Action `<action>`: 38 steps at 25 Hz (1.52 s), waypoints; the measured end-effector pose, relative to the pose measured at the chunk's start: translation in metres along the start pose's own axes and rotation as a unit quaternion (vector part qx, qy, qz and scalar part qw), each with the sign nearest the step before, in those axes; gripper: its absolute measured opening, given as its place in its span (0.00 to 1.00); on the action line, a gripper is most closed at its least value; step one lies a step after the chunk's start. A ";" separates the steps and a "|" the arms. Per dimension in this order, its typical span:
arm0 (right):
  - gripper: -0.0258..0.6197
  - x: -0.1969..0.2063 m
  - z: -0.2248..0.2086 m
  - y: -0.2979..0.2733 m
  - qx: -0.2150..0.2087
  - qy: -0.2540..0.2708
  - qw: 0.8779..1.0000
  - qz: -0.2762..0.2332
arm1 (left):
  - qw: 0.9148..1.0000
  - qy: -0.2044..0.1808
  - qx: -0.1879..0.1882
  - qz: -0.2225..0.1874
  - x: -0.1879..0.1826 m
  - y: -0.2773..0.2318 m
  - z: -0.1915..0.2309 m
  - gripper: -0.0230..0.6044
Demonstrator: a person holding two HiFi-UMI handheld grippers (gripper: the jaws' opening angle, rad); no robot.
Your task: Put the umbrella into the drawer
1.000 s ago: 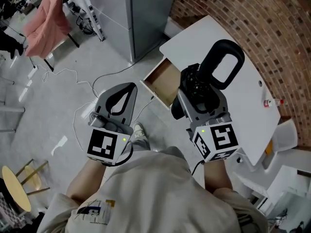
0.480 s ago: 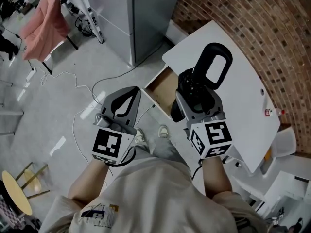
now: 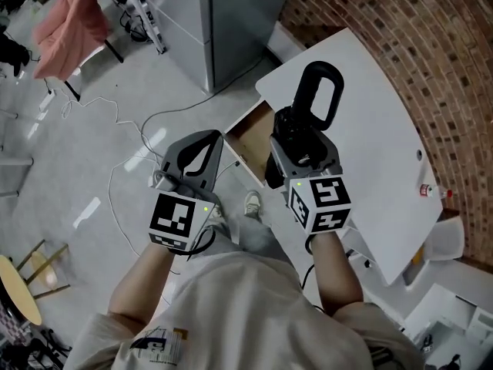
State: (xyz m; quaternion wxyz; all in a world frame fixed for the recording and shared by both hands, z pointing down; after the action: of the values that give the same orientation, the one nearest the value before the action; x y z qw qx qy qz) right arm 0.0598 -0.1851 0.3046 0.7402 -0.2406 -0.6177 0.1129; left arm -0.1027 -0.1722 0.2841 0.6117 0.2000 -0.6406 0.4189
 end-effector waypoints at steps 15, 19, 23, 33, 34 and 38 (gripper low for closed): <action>0.45 0.109 -0.007 -0.117 -0.002 0.006 0.996 0.084 | 0.998 0.053 -0.016 0.039 0.096 -0.081 0.044 0.05; 0.45 0.144 -0.002 -0.147 -0.005 0.015 0.994 0.104 | 0.997 0.066 -0.023 0.029 0.130 -0.098 0.058 0.05; 0.45 0.179 0.002 -0.175 -0.003 0.018 0.993 0.120 | 0.995 0.080 -0.024 0.047 0.168 -0.113 0.071 0.05; 0.45 0.260 0.004 -0.240 0.012 0.048 0.985 0.162 | 0.991 0.100 -0.027 0.083 0.248 -0.145 0.091 0.05; 0.45 0.269 0.005 -0.246 0.014 0.047 0.985 0.168 | 0.991 0.103 -0.025 0.087 0.256 -0.149 0.091 0.05; 0.45 0.305 0.008 -0.267 0.016 0.051 0.980 0.190 | 0.989 0.118 -0.011 0.092 0.287 -0.166 0.092 0.05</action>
State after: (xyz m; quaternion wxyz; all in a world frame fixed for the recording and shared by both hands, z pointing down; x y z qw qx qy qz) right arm 0.0816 -0.2710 0.6999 0.7396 -0.3472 -0.5200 0.2493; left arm -0.0806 -0.2652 0.6145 0.6440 0.0825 -0.5839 0.4873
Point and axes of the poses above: the fingertips, and each gripper's own axes: y backward along the fingers, z to its left, x out of its underside, the point moved 4 cm from there along y, backward along the fingers, and after that the axes turned 14 degrees about x, right-handed, at the moved point
